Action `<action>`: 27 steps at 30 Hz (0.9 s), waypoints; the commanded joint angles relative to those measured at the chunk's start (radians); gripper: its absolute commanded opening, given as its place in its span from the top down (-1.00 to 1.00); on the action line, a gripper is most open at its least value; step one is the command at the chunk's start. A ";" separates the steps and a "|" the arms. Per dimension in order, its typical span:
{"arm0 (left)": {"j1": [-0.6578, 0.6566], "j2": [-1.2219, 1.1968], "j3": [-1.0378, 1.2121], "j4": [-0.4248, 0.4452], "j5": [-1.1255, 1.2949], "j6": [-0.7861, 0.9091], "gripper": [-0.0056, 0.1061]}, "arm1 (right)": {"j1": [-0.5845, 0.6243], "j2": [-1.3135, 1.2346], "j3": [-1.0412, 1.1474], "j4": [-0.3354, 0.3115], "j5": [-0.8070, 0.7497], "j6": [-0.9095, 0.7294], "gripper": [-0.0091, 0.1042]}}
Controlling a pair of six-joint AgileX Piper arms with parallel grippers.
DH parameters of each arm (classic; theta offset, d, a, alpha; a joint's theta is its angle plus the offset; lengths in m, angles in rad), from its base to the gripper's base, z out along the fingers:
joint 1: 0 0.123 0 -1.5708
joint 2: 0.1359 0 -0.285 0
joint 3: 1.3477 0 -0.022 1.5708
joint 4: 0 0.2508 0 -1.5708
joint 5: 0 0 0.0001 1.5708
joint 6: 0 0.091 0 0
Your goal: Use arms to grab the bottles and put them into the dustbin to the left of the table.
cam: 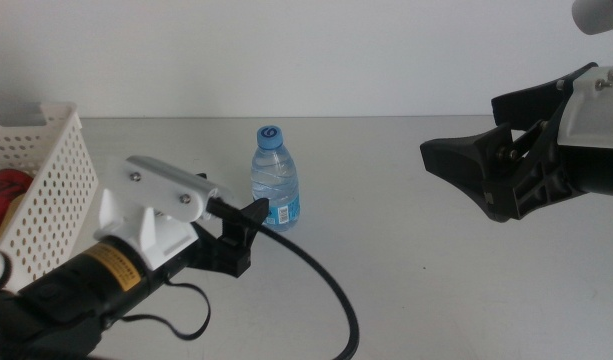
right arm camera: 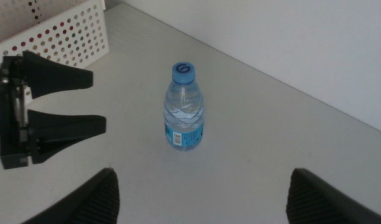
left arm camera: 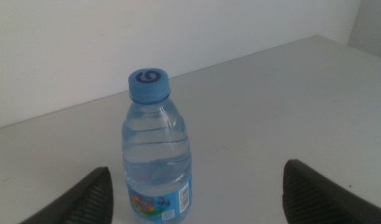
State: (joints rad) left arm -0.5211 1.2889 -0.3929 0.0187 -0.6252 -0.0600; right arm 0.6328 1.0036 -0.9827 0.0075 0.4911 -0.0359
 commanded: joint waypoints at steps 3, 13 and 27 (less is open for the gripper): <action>-0.006 0.090 -0.118 0.001 -0.094 -0.014 -0.78 | 0.000 -0.012 -0.036 -0.007 -0.063 -0.008 -0.53; 0.076 0.287 -0.286 0.111 -0.100 -0.065 -0.78 | 0.000 -0.012 -0.036 -0.007 -0.063 -0.008 -0.53; 0.094 0.557 -0.385 0.087 -0.326 -0.060 -0.78 | 0.000 -0.012 -0.036 -0.007 -0.063 -0.008 -0.53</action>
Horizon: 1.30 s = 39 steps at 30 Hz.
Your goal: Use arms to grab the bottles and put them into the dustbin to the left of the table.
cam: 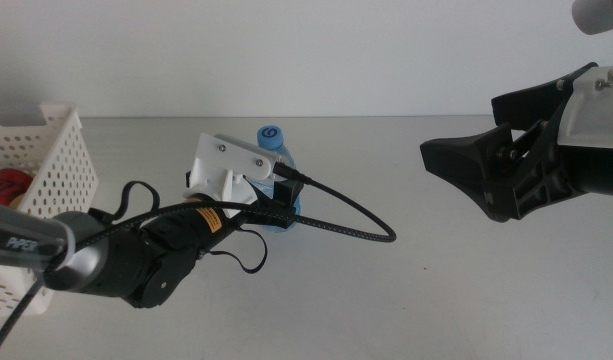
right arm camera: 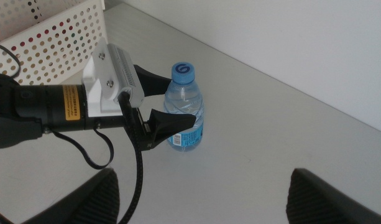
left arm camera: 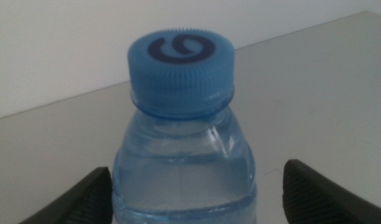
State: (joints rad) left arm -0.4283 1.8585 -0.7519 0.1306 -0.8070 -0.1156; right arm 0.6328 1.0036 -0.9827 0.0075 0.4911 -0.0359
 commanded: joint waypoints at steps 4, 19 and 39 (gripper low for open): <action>0.001 0.058 -0.027 -0.030 -0.276 -0.008 -0.70 | 0.000 -0.012 -0.036 -0.007 -0.063 -0.008 -0.53; 0.011 -0.053 -0.059 0.011 0.081 -0.129 0.93 | 0.000 -0.012 -0.036 -0.007 -0.063 -0.008 -0.53; 0.388 -0.409 -0.691 -0.098 1.548 0.304 0.93 | 0.000 -0.012 -0.036 -0.007 -0.063 -0.008 -0.53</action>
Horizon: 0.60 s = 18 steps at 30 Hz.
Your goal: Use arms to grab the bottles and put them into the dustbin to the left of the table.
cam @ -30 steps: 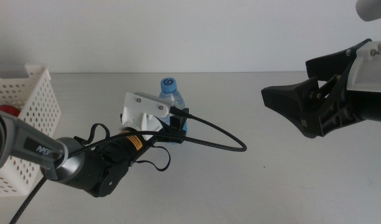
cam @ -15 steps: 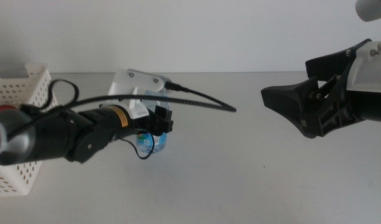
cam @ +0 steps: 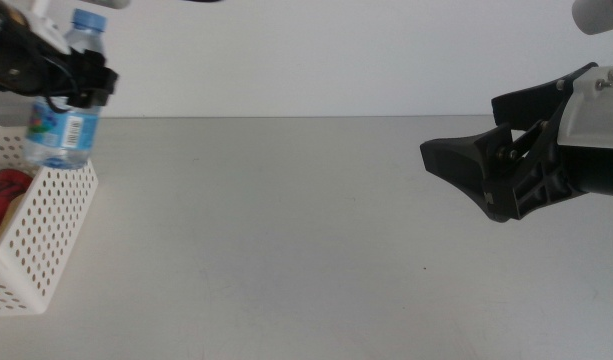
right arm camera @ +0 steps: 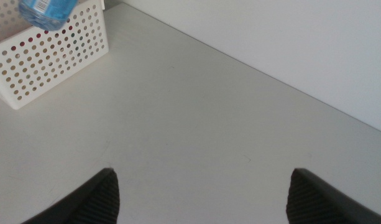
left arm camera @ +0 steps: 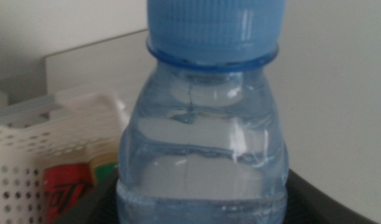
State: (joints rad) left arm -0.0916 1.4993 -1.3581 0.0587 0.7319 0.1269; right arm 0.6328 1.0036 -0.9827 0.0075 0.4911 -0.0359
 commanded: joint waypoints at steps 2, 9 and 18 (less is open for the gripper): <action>0.125 -0.049 -0.118 -0.052 0.042 0.070 0.93 | 0.000 -0.012 -0.036 -0.007 -0.063 -0.008 -0.53; 0.335 -0.015 -0.180 -0.191 0.194 0.174 0.93 | 0.000 -0.012 -0.036 -0.007 -0.063 -0.008 -0.53; 0.421 0.150 -0.180 -0.225 0.268 0.212 0.93 | 0.000 -0.012 -0.036 -0.007 -0.062 -0.008 -0.53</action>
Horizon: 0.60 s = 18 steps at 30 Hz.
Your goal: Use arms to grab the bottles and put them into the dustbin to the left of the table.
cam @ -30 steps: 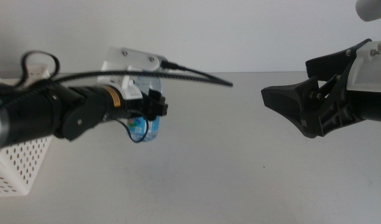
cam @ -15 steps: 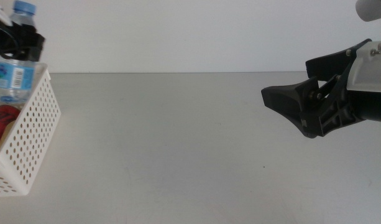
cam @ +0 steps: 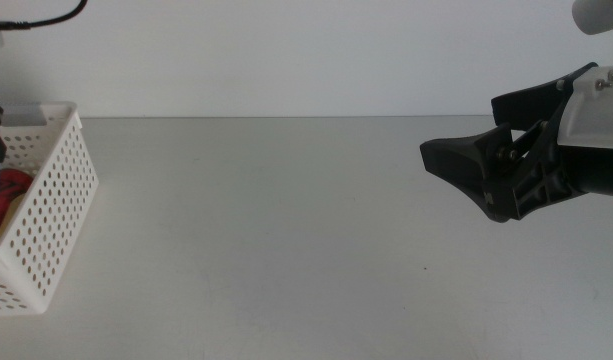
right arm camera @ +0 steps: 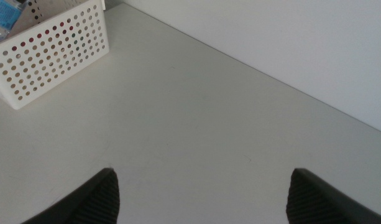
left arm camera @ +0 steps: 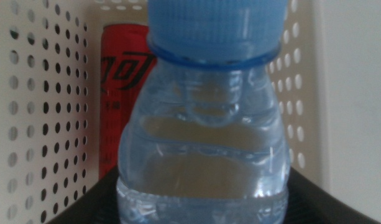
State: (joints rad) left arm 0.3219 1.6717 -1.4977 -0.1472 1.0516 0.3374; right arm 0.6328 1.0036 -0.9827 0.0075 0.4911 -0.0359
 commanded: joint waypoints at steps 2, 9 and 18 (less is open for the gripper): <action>0.010 0.016 -0.040 0.000 -0.057 0.002 0.92 | 0.000 -0.012 -0.036 -0.007 -0.062 -0.008 -0.53; 0.011 0.110 -0.040 0.023 -0.137 0.001 0.74 | 0.000 -0.012 -0.036 -0.007 -0.062 -0.008 -0.53; 0.007 0.154 -0.040 0.022 -0.184 0.001 -0.18 | 0.000 -0.012 -0.036 -0.007 -0.062 -0.008 -0.53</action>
State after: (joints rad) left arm 0.3311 1.8752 -1.5030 -0.1023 0.9119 0.3414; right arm 0.6328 1.0036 -0.9827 0.0075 0.4911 -0.0359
